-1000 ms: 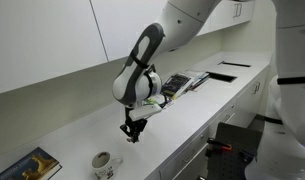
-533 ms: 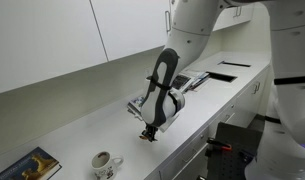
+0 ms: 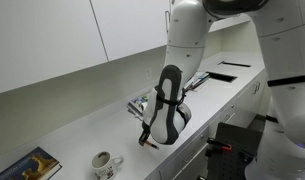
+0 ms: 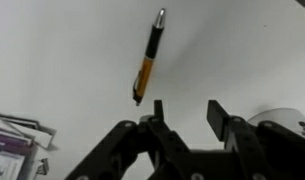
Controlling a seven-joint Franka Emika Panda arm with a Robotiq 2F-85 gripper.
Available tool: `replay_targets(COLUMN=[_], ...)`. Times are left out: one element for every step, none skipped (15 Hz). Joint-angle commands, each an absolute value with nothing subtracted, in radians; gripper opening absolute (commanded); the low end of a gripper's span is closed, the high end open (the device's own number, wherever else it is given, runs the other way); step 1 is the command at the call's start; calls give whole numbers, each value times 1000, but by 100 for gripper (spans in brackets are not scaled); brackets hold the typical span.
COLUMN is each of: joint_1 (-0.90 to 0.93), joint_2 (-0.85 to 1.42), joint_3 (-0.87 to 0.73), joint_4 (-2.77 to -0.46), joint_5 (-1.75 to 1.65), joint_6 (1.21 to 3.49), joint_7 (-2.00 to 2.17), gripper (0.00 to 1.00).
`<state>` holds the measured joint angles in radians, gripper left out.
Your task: Remove the pen from the cup and put it on the counter
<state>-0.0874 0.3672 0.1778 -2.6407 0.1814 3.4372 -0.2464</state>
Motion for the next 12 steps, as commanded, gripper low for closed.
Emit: replay_targets(joint_1=[-51,28,66,95,95,120,106,93,89,85,87,86], joint_2=[259,231,203,186,164,141,116,94,82,72,60,57], joint_3=[110,15,-51,-111,-132,-172,-154,-120,-97,-70,-52,-34], joint_4=[-2648,-2649,-2636,-2621,-2602,-2586,-2568,-2550,-2536,-2521,-2511,-2516], joint_5=[131,169,154,122,86,21,-8,-7,-9,12,-5,-6], joint_6=[3172,3123,3044,2977,2887,2810,2734,2669,2630,2607,2588,2639], joint_7=[-88,-67,-32,18,68,158,212,235,267,275,310,328], gripper=[84,93,98,100,100,100,100,100,100,100,100,100])
